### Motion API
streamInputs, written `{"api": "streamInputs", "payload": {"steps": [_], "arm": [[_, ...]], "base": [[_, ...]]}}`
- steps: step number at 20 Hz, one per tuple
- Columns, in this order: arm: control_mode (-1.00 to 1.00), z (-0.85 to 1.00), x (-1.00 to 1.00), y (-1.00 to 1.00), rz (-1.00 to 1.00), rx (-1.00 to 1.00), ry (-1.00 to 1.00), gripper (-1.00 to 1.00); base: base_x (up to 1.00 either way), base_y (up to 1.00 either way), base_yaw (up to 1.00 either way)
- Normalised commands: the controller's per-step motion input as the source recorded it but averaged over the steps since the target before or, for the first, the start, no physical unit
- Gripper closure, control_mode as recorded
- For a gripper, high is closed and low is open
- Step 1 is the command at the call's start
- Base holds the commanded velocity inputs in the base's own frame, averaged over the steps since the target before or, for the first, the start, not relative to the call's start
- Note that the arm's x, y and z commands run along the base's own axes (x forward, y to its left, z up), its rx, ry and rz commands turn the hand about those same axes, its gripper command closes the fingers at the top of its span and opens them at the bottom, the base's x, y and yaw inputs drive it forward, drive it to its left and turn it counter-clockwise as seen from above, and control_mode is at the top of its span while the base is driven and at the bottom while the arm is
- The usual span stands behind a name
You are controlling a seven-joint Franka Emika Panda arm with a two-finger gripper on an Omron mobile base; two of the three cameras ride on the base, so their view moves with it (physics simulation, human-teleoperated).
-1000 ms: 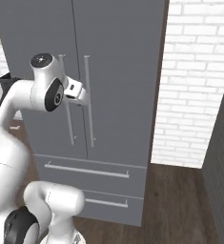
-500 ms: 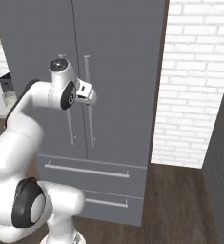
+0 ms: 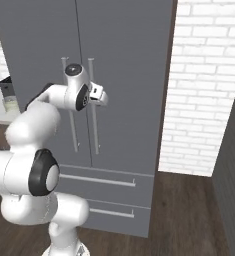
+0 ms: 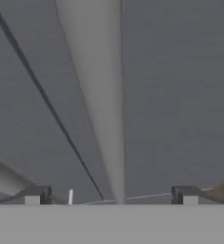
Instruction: Grab a lemon wedge from the fridge and one ice cube from the ice bowl, and put them in the glass of lemonade.
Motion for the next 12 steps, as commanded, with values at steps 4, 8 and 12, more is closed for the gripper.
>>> {"api": "streamInputs", "payload": {"steps": [4,8,12], "arm": [[-1.0,-0.16,0.59,0.0,0.0,0.0,0.0,-1.0],[-1.0,-0.07,0.56,-0.01,0.0,0.0,0.0,-1.0],[-1.0,-0.09,0.37,0.0,0.0,0.0,-0.05,-1.0]], "base": [[0.0,0.0,0.0],[0.0,0.0,0.0],[0.0,0.0,0.0]]}}
